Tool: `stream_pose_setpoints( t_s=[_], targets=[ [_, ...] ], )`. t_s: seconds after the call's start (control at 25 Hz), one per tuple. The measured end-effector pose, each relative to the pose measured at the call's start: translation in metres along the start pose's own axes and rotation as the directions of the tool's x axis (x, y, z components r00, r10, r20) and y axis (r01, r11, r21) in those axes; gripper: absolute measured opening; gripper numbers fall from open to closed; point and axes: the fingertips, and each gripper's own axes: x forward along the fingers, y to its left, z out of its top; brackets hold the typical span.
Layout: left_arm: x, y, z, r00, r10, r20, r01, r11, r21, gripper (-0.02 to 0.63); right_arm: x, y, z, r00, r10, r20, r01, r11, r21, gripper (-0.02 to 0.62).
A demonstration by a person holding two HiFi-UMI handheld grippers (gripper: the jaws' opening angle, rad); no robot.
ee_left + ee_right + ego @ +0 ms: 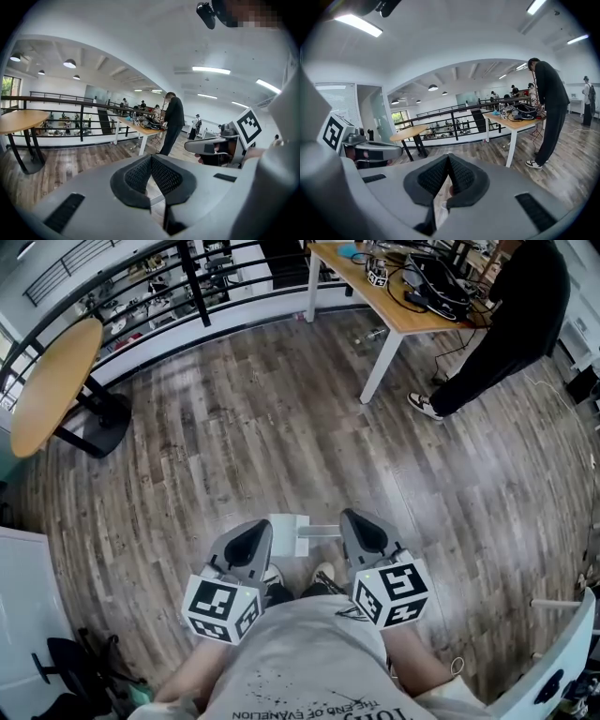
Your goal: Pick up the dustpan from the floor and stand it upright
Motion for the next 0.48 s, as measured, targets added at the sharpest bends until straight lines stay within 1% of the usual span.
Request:
stream_pose_setpoints(
  t_s=[0.16,0.48],
  targets=[
    [0.0018,-0.0028,0.0023,1.0,-0.005,0.001,0.005,1.0,0.001,0.021,0.0,-0.0029,0.0092,1.0,0.001,0.009,-0.001,1.0,-0.028,0.025],
    [0.0031,-0.0045,0.0007,1.0,-0.014,-0.006,0.014,1.0,0.0,0.021,-0.0017,-0.0075,0.0042,1.0,-0.002,-0.002,0.002,1.0,-0.014,0.025]
  ],
)
